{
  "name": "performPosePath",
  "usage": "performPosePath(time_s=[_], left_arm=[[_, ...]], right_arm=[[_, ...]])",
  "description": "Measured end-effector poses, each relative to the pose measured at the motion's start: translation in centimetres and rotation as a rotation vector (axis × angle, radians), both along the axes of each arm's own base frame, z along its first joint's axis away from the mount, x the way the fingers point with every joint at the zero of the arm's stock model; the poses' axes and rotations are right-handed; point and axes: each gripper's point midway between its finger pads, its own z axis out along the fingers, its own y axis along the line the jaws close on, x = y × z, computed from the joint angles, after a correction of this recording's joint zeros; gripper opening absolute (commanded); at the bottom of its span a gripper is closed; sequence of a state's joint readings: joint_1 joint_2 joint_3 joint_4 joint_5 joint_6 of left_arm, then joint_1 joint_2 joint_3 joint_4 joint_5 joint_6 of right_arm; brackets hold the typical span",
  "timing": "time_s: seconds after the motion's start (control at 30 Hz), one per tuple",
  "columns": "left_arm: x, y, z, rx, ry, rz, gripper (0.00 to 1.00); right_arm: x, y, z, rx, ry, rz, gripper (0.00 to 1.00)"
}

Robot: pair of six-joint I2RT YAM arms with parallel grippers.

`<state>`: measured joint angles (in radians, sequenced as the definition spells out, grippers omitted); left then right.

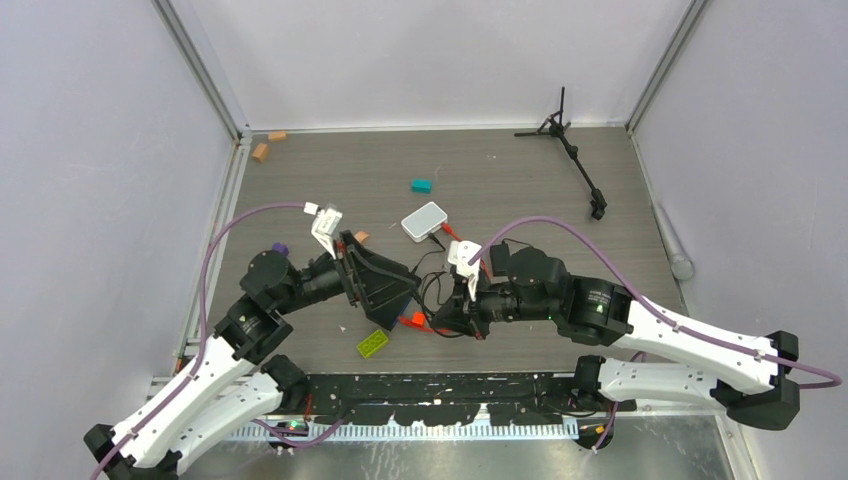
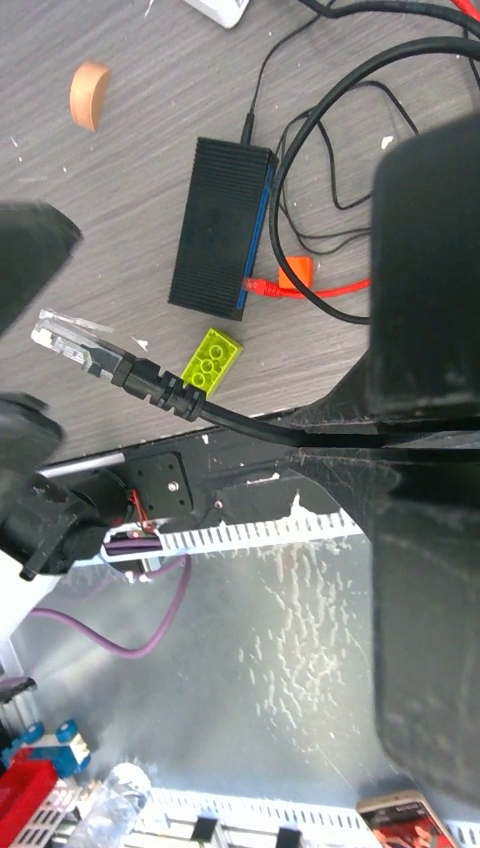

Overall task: Insert the plug into the switch port
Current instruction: Pick up the connector from the center of the board.

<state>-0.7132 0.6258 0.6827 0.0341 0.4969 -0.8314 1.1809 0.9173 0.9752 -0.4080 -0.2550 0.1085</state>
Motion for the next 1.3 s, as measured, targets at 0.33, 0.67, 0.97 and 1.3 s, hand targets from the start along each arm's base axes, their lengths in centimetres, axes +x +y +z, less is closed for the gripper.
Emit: performPosePath(time_s=[0.33,0.67,0.97,1.3], left_arm=[[-0.3,-1.0,-1.4,0.011,0.055,-0.064,0.13],[-0.2,-1.0,-1.5,-0.006,0.061,-0.059,0.00],[2.9,0.7,-4.3,0.060,0.186,0.179,0.00],[5.1,2.8,-7.8,0.114,0.383,0.391,0.00]], right_arm=[[1.3,0.6,0.9,0.036,-0.039,-0.051,0.00],[2.2,0.4,0.0,0.010,-0.045,-0.105,0.50],[7.1,1.1,-1.6,0.056,-0.167,-0.324,0.54],[9.6,4.9,-2.8,0.021,-0.295,-0.325,0.51]])
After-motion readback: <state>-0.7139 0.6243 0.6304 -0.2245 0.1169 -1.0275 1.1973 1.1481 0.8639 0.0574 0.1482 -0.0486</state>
